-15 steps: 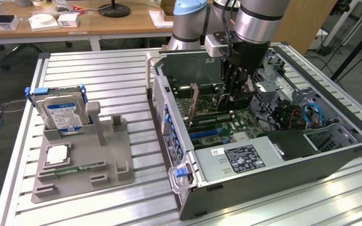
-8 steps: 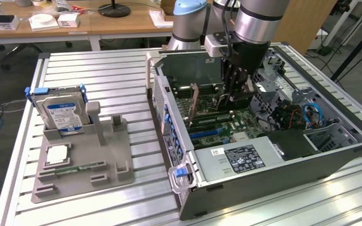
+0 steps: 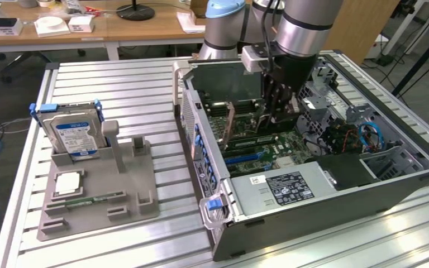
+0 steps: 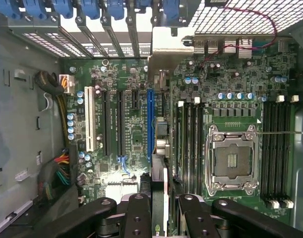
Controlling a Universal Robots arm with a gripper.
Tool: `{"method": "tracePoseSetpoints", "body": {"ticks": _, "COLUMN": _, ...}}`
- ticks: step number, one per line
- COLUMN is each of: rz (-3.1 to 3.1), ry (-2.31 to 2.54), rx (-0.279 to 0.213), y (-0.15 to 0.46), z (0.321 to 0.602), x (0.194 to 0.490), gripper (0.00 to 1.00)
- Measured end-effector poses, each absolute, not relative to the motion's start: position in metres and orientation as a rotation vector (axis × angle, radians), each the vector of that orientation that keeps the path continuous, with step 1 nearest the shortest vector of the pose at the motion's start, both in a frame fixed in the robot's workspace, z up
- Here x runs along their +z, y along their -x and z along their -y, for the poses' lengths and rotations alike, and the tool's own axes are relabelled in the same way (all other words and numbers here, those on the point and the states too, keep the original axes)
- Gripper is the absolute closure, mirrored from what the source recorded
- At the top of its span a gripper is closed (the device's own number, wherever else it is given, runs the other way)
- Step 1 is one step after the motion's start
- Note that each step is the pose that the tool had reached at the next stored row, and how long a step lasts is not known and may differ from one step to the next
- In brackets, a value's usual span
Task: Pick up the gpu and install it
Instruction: 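Insert the gpu into the slot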
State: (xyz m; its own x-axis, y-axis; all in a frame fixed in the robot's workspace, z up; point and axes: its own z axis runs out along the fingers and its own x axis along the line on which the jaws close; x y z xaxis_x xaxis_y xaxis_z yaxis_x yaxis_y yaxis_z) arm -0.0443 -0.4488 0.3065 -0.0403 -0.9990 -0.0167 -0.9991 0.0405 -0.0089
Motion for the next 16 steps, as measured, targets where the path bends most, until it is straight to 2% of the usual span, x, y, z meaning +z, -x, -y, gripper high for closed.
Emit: {"method": "tracePoseSetpoints", "body": {"ticks": 16, "rz": -2.254, "ry": 2.162, "rx": 0.008, "y": 0.056, "z": 0.449, "x": 0.286, "gripper": 0.74}}
